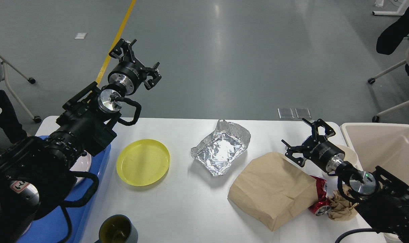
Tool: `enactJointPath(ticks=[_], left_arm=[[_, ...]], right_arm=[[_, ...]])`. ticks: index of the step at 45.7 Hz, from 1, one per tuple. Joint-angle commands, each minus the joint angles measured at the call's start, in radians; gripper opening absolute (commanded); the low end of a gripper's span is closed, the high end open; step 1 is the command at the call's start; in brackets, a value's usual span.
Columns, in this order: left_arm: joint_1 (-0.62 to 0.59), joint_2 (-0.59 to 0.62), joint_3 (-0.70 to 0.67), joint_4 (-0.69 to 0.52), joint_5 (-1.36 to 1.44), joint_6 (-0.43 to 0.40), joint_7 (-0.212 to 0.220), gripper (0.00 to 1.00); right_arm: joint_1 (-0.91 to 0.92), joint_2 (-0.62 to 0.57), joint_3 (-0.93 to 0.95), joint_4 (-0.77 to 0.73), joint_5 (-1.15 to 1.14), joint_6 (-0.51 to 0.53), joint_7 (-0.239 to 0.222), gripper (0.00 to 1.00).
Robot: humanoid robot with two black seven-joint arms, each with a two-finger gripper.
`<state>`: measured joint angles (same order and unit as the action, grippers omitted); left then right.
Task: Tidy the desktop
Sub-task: 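Raise the left arm up and away from the table, then lower the left gripper toward the dark green cup near the tray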
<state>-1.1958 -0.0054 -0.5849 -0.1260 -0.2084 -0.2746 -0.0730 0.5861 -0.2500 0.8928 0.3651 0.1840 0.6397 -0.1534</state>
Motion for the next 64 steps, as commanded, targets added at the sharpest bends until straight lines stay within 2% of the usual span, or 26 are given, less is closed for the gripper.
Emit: enactJointPath(ticks=[1,6,11,16,24,31,33,35,38,47,50,54,56,58,64], left_arm=[[-0.071,0.007,0.276,0.0,0.001,-0.003,0.001,0.97],[-0.133,0.007,0.479,-0.001,0.001,-0.018,-0.001,0.97],[-0.202,0.021,0.626,-0.003,0.007,-0.038,-0.001,0.97],[-0.254,0.054,0.782,-0.009,0.007,-0.1,-0.001,0.97],[-0.301,0.094,1.006,-0.014,0.007,-0.273,-0.001,0.97],[-0.36,0.124,1.16,-0.06,0.017,-0.486,-0.001,0.97],[-0.375,0.127,1.198,-0.078,0.024,-0.543,-0.013,0.97],[-0.399,0.131,1.221,-0.096,0.029,-0.575,-0.008,0.97],[-0.436,0.139,1.241,-0.142,0.04,-0.578,0.006,0.97],[-0.481,0.14,1.251,-0.28,0.152,-0.589,0.105,0.97],[-0.498,0.14,1.267,-0.339,0.172,-0.594,0.165,0.97],[-0.563,0.14,1.348,-0.467,0.181,-0.614,0.289,0.97],[-0.594,0.142,1.405,-0.521,0.181,-0.62,0.326,0.97],[-0.617,0.143,1.467,-0.57,0.179,-0.615,0.338,0.97],[-0.694,0.143,1.632,-0.727,0.178,-0.627,0.334,0.97]], right_arm=[[0.0,0.0,0.0,0.0,0.0,0.0,0.0,1.0],[0.001,0.0,0.0,0.0,0.0,0.0,0.0,1.0],[0.0,0.0,0.0,0.0,0.0,0.0,0.0,1.0],[0.001,0.0,0.0,0.0,0.0,0.0,0.0,1.0],[0.0,0.0,0.0,0.0,0.0,0.0,0.0,1.0],[0.0,0.0,0.0,0.0,0.0,0.0,0.0,1.0],[0.001,0.0,0.0,0.0,0.0,0.0,0.0,1.0],[0.0,0.0,0.0,0.0,0.0,0.0,0.0,1.0],[0.0,0.0,0.0,0.0,0.0,0.0,0.0,1.0],[0.0,0.0,0.0,0.0,0.0,0.0,0.0,1.0],[0.0,0.0,0.0,0.0,0.0,0.0,0.0,1.0],[0.0,0.0,0.0,0.0,0.0,0.0,0.0,1.0],[0.001,0.0,0.0,0.0,0.0,0.0,0.0,1.0],[0.0,0.0,0.0,0.0,-0.001,0.0,0.0,1.0],[0.001,0.0,0.0,0.0,0.0,0.0,0.0,1.0]])
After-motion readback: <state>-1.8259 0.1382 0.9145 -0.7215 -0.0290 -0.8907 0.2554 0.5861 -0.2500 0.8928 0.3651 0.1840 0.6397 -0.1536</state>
